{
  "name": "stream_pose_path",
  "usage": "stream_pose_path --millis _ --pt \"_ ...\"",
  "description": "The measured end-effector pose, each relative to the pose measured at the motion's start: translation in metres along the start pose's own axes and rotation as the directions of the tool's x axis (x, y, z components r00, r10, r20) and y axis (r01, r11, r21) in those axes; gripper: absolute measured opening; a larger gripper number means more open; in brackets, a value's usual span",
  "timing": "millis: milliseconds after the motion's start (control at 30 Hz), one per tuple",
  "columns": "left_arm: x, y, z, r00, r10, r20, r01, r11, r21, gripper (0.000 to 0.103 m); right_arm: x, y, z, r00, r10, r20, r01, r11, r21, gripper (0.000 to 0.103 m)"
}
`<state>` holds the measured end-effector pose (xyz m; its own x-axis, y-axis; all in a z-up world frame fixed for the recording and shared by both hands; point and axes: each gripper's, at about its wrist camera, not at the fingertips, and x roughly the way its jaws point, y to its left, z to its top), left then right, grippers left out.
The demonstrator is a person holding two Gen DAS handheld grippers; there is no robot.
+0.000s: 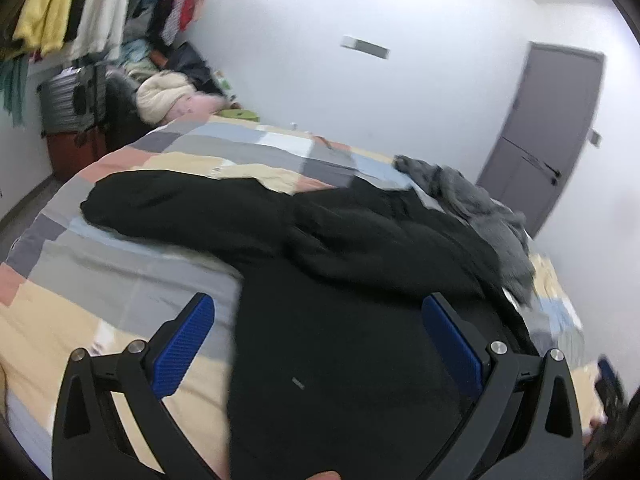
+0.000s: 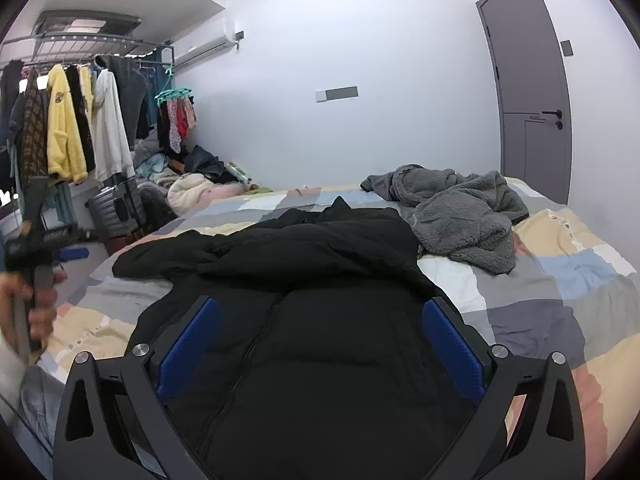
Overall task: Fold large clothes
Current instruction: 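Reach the left tool to the other sleeve cuff and grasp it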
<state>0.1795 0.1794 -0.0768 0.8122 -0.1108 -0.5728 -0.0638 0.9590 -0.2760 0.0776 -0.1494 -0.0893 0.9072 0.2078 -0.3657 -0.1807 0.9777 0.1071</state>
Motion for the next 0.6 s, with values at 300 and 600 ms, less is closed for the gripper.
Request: stream_pose_path --millis 300,600 --pt "0.055 0.153 0.074 0.999 0.042 -0.016 -0.044 0.954 -0.297 0.103 0.011 -0.002 0.0 0.999 -0.029 -0.018 0.03 1.0 0.007 0.103" --pt "0.124 0.277 0.062 1.0 0.003 -0.003 -0.004 0.836 -0.549 0.102 0.038 0.015 0.001 0.994 -0.089 -0.066 0.087 0.996 -0.027 0.103"
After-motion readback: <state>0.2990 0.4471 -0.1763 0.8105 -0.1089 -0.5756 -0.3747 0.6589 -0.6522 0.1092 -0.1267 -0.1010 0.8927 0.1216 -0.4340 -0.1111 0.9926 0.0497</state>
